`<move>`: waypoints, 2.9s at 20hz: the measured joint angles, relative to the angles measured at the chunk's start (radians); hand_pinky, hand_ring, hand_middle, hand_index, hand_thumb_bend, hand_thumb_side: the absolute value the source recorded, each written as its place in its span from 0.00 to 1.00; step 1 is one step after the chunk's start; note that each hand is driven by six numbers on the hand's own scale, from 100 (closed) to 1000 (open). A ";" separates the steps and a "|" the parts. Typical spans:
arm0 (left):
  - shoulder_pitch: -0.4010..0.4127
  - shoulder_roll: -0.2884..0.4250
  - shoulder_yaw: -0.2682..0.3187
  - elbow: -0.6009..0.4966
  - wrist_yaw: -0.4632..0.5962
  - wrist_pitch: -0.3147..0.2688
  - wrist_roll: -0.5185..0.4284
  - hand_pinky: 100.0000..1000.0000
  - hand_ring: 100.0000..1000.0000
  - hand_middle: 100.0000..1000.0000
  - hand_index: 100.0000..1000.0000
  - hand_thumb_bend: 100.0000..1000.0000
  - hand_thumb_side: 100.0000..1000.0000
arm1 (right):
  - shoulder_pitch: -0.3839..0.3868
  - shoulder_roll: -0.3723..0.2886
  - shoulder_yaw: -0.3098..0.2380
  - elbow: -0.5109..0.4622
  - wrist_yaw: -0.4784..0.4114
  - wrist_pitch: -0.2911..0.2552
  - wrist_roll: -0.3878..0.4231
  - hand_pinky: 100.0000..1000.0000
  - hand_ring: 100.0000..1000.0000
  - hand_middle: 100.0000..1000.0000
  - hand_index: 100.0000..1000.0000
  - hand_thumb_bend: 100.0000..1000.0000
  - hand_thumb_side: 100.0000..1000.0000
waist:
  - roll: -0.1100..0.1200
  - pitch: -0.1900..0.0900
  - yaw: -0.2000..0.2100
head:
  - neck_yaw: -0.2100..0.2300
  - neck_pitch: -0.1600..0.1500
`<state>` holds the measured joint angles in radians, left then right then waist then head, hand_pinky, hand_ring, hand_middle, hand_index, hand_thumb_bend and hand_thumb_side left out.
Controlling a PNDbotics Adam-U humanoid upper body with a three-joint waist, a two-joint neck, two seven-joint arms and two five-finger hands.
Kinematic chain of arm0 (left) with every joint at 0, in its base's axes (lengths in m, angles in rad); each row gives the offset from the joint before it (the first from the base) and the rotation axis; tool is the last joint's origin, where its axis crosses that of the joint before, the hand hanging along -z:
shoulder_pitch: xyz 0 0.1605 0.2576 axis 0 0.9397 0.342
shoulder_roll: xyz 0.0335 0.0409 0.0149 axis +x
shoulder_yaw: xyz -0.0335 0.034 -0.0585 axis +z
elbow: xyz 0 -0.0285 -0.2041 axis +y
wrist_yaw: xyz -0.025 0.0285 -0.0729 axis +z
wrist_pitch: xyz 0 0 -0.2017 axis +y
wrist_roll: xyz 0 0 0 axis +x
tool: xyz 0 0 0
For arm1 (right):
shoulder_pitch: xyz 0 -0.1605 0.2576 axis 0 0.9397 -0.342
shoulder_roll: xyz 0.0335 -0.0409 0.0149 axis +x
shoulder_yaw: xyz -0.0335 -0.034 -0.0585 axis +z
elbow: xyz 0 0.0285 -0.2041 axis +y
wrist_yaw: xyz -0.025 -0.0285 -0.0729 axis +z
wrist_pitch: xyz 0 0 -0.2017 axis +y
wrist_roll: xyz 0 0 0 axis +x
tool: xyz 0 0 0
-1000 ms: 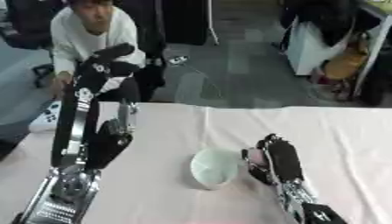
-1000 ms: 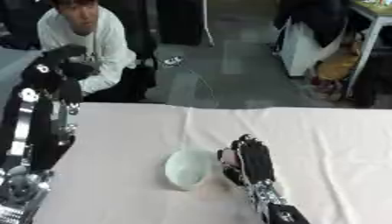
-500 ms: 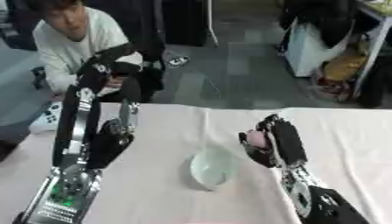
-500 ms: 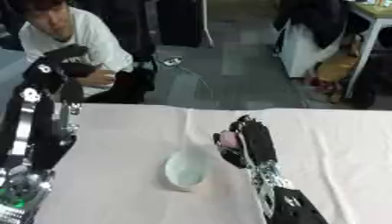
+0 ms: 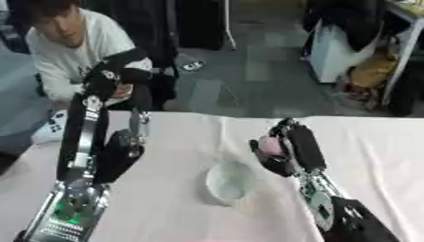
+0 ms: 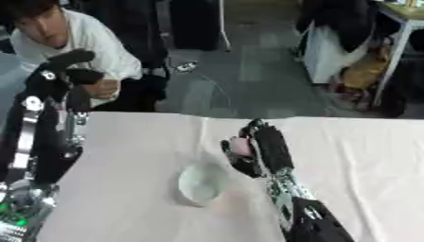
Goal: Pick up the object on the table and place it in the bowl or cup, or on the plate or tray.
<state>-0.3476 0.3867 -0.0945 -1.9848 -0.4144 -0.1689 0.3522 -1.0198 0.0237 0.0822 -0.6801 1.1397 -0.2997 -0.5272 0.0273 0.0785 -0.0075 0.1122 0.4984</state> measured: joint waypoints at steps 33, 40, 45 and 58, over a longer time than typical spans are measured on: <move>-0.007 0.000 0.000 0.000 -0.001 -0.004 -0.004 0.66 0.61 0.77 0.88 0.00 0.75 | 0.006 0.079 0.082 0.011 -0.021 -0.102 0.096 0.00 0.00 0.00 0.00 0.35 0.05 | -0.004 0.000 0.010 | 0.013 0.000; -0.007 0.000 0.000 0.000 -0.002 -0.004 -0.004 0.66 0.61 0.77 0.88 0.00 0.75 | 0.006 0.079 0.072 0.011 0.074 -0.047 0.054 0.00 0.00 0.00 0.09 0.40 0.13 | -0.004 0.000 0.010 | 0.018 0.000; -0.007 0.000 0.000 0.000 -0.002 -0.004 -0.004 0.66 0.61 0.77 0.88 0.00 0.75 | 0.011 0.080 0.065 0.010 0.149 -0.033 0.001 0.00 0.00 0.05 0.22 0.43 0.19 | -0.004 0.000 0.010 | 0.021 0.000; -0.007 0.000 0.000 0.000 -0.003 -0.004 -0.004 0.66 0.61 0.77 0.88 0.00 0.75 | 0.014 0.088 0.058 0.010 0.212 -0.064 -0.049 0.07 0.57 0.66 0.74 0.51 0.42 | -0.004 0.000 0.010 | 0.021 0.000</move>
<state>-0.3543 0.3867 -0.0948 -1.9848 -0.4173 -0.1727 0.3483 -1.0058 0.1114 0.1400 -0.6703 1.3522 -0.3634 -0.5759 0.0229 0.0785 0.0022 0.1334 0.4986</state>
